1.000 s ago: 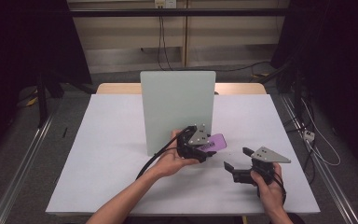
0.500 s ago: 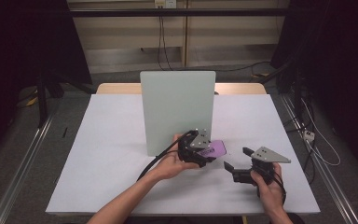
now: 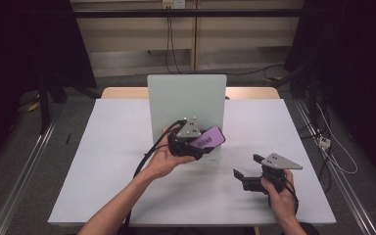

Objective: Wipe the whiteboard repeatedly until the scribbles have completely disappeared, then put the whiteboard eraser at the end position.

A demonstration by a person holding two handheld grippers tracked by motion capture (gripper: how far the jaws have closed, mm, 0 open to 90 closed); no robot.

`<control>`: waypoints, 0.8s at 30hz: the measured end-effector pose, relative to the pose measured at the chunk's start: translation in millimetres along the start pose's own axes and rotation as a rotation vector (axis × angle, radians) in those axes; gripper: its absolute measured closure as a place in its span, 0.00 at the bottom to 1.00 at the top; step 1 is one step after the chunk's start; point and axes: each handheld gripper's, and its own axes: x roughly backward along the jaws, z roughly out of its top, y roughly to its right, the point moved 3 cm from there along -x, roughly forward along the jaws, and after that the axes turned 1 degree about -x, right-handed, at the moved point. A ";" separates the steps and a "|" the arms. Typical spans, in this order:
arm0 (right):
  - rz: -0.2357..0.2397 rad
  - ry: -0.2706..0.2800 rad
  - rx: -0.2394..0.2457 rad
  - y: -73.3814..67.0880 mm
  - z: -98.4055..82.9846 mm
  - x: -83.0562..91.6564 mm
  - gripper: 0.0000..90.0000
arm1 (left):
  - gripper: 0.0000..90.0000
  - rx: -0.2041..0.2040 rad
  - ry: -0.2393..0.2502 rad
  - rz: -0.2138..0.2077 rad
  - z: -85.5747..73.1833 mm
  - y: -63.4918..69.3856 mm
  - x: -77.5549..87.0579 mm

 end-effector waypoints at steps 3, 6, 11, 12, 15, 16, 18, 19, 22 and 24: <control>-0.001 0.001 0.002 0.0 -0.3 0.8 0.07 | 0.45 0.032 0.027 0.006 4.1 -6.6 15.4; 0.001 0.003 0.005 -0.3 -0.4 1.5 0.07 | 0.45 0.050 0.030 0.003 4.9 -8.9 26.2; 0.002 0.001 0.008 -0.6 -0.9 1.5 0.07 | 0.45 0.052 -0.003 -0.014 0.3 -6.3 36.5; 0.002 0.002 0.009 -0.5 -0.9 1.3 0.07 | 0.45 0.052 -0.013 -0.021 -1.4 -5.6 38.5; 0.003 0.000 0.005 -1.2 -0.8 1.0 0.07 | 0.45 0.060 -0.032 -0.026 -5.6 -3.0 42.8; 0.004 0.000 0.004 -1.5 -0.6 1.0 0.07 | 0.45 0.061 -0.036 -0.031 -7.0 -2.7 43.9; 0.006 -0.003 0.007 -1.7 -0.7 0.5 0.07 | 0.45 0.076 -0.058 -0.040 -10.9 -1.4 45.9; 0.006 -0.004 0.009 -2.0 -0.7 0.1 0.07 | 0.45 0.078 -0.066 -0.043 -12.2 -1.3 46.2; 0.004 -0.006 0.009 -2.0 0.0 -0.9 0.07 | 0.45 0.096 -0.085 -0.059 -16.5 0.3 47.8; 0.006 -0.007 0.001 -1.6 0.2 -2.5 0.07 | 0.45 0.099 -0.109 -0.064 -20.4 1.6 49.3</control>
